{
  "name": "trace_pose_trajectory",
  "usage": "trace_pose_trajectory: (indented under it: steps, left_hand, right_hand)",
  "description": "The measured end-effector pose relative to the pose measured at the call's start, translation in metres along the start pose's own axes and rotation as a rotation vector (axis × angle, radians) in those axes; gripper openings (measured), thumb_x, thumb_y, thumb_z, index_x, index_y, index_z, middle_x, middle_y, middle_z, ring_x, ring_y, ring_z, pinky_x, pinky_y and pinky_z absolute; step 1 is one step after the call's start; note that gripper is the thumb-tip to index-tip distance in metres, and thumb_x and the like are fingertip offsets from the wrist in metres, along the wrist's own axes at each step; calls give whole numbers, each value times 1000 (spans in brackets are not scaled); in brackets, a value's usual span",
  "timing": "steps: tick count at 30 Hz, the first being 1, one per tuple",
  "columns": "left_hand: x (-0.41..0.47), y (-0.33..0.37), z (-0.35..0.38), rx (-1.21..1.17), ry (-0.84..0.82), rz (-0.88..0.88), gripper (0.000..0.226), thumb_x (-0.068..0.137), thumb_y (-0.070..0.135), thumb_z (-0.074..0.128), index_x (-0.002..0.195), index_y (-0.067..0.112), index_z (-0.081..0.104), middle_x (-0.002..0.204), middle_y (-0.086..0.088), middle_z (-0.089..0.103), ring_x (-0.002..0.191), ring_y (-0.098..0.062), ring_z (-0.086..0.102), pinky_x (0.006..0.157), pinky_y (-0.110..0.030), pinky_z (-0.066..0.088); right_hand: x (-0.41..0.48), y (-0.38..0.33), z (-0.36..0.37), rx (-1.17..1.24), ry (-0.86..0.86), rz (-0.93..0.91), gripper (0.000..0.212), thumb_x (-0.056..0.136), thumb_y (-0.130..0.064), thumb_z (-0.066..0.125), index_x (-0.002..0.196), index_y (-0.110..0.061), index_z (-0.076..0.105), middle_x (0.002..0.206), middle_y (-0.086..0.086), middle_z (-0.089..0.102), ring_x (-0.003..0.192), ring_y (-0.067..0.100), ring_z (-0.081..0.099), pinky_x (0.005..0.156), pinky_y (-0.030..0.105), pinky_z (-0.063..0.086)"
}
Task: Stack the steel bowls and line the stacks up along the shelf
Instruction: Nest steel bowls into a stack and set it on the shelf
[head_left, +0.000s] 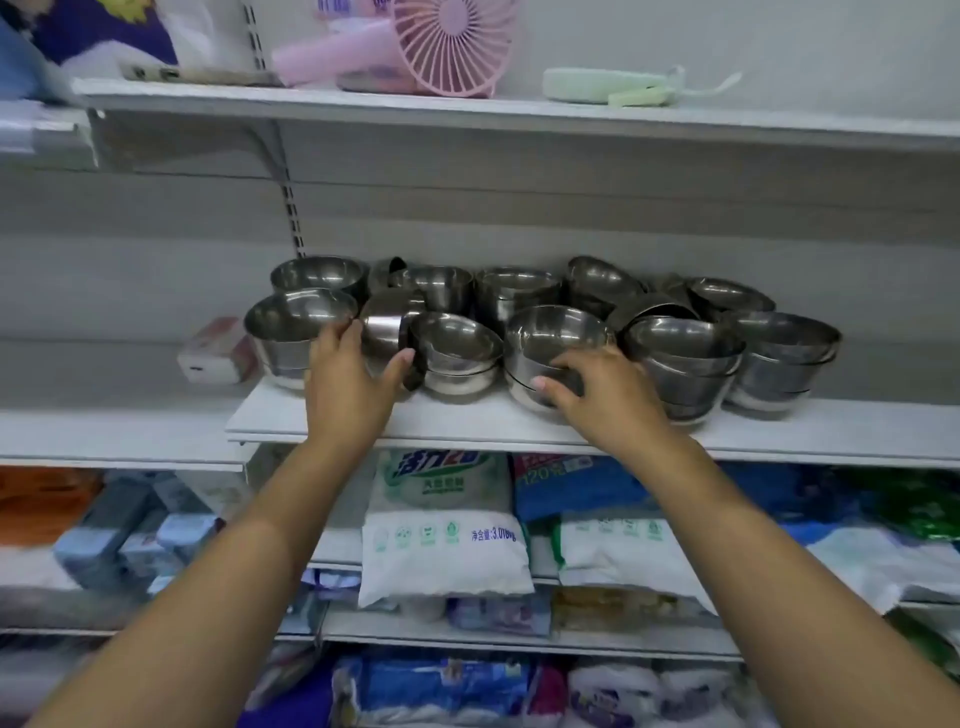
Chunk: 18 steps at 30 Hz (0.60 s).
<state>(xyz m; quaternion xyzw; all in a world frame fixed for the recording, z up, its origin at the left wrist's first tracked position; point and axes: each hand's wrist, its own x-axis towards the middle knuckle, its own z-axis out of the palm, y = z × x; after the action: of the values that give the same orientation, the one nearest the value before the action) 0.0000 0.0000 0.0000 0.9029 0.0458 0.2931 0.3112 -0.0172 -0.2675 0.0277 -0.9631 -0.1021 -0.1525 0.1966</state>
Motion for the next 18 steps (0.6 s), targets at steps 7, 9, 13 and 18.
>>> trace_pose_trajectory:
  steps: [7, 9, 13, 18]
  left_hand:
    - [0, -3, 10, -117, 63, -21, 56, 88, 44, 74, 129, 8, 57, 135, -10, 50, 124, -27, 51, 101, -38, 47]
    - [-3, 0, 12, -146, 69, -26, 61, 85, 45, 77, 130, 10, 54, 135, -7, 49, 118, -19, 53, 96, -30, 46]
    - [-5, 0, 20, -200, 89, -50, 66, 81, 38, 82, 134, 13, 51, 130, -4, 58, 116, -18, 57, 95, -29, 48]
    - [-4, -1, 24, -300, 107, -132, 79, 79, 40, 83, 143, 20, 43, 131, -3, 62, 124, -24, 56, 104, -44, 50]
  right_hand:
    - [4, 5, 9, 127, 117, 15, 25, 94, -43, 67, 101, -21, 78, 95, 0, 71, 109, 23, 56, 96, 45, 46]
    - [6, 7, 14, 165, 166, 17, 23, 92, -38, 70, 103, -20, 79, 96, 0, 72, 110, 24, 57, 98, 48, 46]
    - [6, 9, 24, 259, 221, -6, 18, 90, -29, 75, 101, -15, 80, 83, -15, 59, 103, 26, 59, 95, 51, 47]
    - [5, 16, 29, 340, 250, -30, 14, 87, -25, 77, 95, -14, 80, 76, -28, 54, 91, 21, 58, 90, 48, 49]
